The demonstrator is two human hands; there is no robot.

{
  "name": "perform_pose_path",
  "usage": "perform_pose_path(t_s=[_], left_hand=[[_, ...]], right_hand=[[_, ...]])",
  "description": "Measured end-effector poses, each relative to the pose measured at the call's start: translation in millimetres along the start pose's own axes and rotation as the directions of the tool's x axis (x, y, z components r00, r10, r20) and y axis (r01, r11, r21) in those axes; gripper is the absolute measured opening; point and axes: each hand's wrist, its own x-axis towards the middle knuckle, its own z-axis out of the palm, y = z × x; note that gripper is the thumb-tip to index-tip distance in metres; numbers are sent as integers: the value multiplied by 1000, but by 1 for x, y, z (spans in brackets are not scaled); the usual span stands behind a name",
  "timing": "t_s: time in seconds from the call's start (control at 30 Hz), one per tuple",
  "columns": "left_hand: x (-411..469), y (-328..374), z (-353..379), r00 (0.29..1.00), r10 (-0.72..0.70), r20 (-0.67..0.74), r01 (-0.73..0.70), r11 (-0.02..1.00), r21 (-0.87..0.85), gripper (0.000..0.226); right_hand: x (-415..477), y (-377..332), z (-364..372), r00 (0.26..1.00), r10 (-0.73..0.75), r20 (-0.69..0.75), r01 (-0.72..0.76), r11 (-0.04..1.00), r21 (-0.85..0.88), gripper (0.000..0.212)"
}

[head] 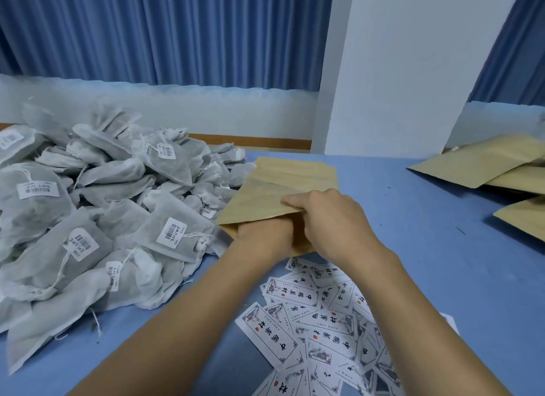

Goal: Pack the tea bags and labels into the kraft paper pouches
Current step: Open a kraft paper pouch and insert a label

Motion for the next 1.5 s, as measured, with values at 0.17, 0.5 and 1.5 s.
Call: perform_pose_path(t_s=[0.17, 0.5, 1.5], left_hand=[[49, -2, 22, 980, 62, 189, -22, 978, -208, 41], [-31, -10, -1, 910, 402, -102, -407, 913, -33, 17], [-90, -43, 8, 606, 202, -770, -494, 854, -165, 41]], right_hand=[[1, -1, 0, 1000, 12, -1, -12, 1000, -18, 57], [7, 17, 12, 982, 163, -99, -154, 984, 91, 67], [-1, 0, 16, 994, 77, 79, -67, 991, -116, 58]])
